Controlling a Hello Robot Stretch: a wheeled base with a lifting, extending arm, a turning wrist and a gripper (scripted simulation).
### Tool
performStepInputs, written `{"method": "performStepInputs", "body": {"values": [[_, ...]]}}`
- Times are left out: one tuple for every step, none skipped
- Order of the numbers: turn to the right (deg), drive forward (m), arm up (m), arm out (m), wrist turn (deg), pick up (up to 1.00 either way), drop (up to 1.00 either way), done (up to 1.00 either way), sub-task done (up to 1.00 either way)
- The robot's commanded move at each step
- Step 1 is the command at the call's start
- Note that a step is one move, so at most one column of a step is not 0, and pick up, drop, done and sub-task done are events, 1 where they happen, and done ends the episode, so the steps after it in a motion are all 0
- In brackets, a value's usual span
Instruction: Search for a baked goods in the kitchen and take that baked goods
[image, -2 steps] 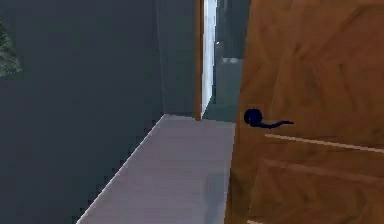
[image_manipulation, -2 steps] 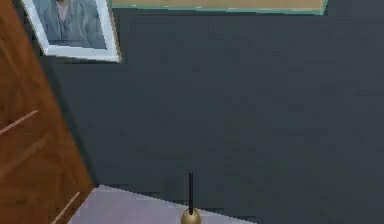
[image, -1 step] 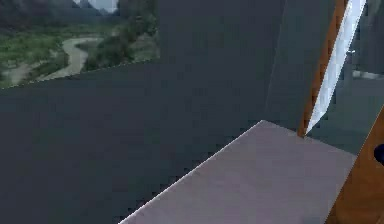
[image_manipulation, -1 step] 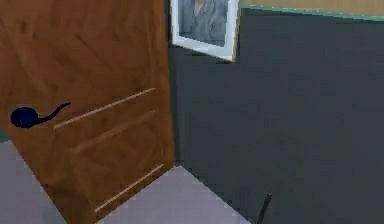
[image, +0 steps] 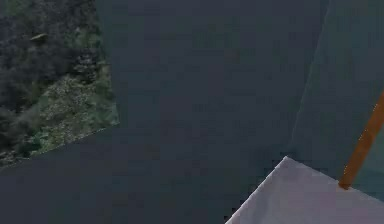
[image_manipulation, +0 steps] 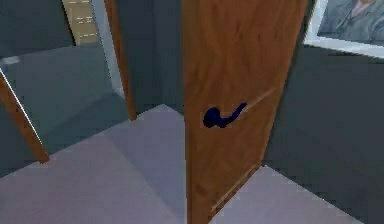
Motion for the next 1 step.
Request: {"method": "performStepInputs", "body": {"values": [[39.0, 0.0, 0.0, 0.0, 0.0, 0.0, 0.0, 0.0, 0.0]]}}
